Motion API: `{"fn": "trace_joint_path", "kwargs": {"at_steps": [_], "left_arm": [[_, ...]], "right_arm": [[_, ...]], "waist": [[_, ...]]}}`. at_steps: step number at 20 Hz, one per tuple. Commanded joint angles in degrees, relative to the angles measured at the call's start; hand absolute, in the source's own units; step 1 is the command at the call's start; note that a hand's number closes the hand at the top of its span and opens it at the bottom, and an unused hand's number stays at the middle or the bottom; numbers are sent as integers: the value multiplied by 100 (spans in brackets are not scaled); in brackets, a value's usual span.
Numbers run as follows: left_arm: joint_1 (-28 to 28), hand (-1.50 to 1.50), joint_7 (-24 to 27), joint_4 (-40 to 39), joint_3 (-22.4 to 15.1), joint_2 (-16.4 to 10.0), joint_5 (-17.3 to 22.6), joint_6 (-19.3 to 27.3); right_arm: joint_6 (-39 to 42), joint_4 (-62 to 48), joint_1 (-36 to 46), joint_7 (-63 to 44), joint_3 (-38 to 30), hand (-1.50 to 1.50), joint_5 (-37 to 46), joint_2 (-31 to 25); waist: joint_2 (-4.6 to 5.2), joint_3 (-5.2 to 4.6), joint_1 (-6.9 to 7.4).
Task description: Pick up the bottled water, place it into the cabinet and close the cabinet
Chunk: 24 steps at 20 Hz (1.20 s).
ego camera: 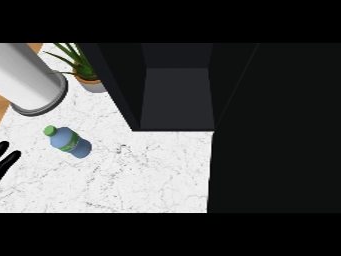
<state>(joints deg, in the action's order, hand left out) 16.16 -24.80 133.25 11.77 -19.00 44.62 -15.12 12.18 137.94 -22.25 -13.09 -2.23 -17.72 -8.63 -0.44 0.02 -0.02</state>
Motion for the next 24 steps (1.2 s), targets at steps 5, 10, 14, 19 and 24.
{"fn": "trace_joint_path", "kwargs": {"at_steps": [5,10,14,19,24], "left_arm": [[521,-150,-304,992,473,-63,812,-9],[376,-150,-212,685,502,92,632,99],[459,-150,-180,718,789,161,654,129],[202,-150,-96,100,1133,53,473,91],[3,-150,72,-772,1230,-84,188,-379]], "right_arm": [[95,886,-321,-317,-619,-150,-1130,-140],[162,1191,-660,-314,-241,-150,-1058,106],[97,1171,-543,-469,-355,-150,-1062,21],[206,1414,-823,-398,-453,-150,-1308,69],[626,1118,-1183,99,-489,-150,-1213,216]], "waist": [[-23,1,39],[-19,-1,-45],[-8,-4,12],[-4,-6,-89],[9,-6,-146]]}}
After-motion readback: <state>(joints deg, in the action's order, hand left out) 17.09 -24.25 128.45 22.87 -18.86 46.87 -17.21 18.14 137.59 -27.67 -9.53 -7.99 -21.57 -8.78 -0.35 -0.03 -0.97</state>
